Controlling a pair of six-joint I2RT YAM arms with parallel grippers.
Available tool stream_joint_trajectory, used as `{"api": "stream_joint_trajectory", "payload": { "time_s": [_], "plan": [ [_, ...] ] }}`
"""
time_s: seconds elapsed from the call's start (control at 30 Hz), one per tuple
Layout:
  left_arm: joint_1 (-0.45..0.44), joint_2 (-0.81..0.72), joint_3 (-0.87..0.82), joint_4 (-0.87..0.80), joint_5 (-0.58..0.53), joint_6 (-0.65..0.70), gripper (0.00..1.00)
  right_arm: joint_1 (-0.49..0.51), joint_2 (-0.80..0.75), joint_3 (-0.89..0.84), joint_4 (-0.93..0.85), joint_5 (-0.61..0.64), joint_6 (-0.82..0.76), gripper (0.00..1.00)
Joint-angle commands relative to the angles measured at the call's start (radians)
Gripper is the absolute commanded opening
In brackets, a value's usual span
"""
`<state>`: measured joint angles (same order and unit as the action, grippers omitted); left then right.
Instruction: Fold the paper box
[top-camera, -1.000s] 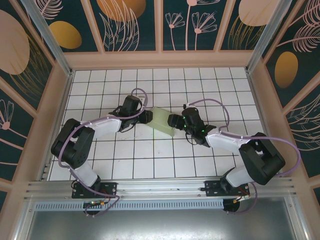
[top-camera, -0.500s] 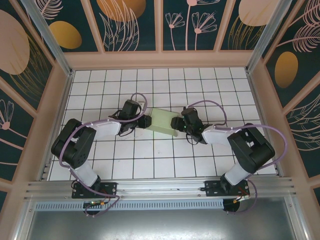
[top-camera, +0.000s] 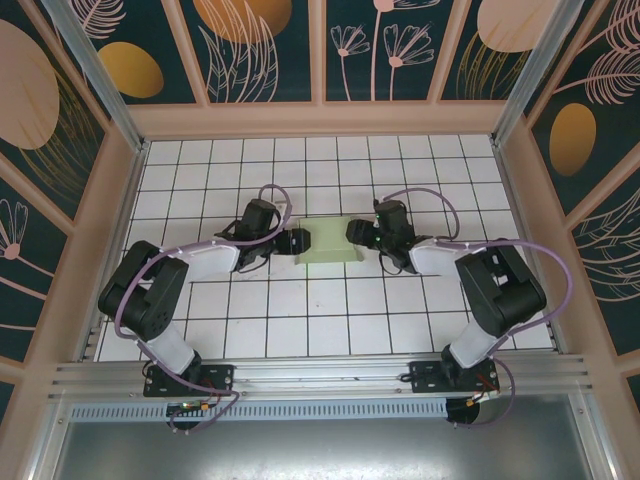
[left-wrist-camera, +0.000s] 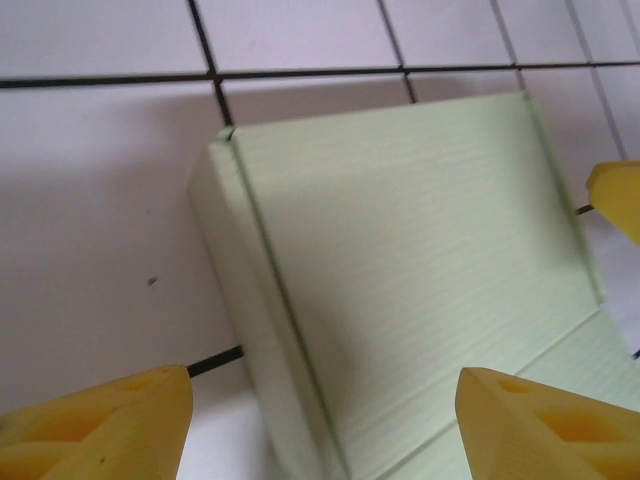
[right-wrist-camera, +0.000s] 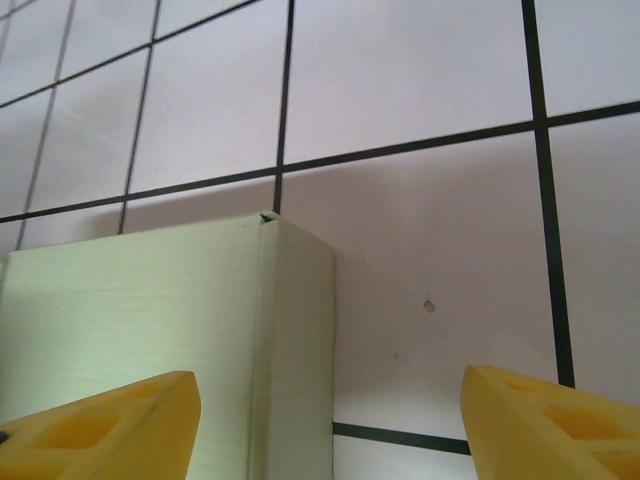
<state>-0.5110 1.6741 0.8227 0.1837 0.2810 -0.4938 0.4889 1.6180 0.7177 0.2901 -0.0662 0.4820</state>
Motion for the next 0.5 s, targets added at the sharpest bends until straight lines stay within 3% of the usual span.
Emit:
{"api": "stream_joint_trajectory", "payload": {
  "time_s": [0.0,0.37,0.47],
  "plan": [
    [0.013,0.018,0.032,0.047,0.022,-0.021,0.65,-0.022,-0.055,-0.043,0.066,-0.095,0.042,0.72],
    [0.037,0.078,0.003,0.090,0.043,-0.030,0.40,-0.038,-0.054,-0.088,0.119,-0.167,0.090,0.72],
    [0.042,0.084,-0.011,0.096,0.045,-0.028,0.29,-0.038,-0.050,-0.083,0.116,-0.173,0.087,0.72]
  ]
}}
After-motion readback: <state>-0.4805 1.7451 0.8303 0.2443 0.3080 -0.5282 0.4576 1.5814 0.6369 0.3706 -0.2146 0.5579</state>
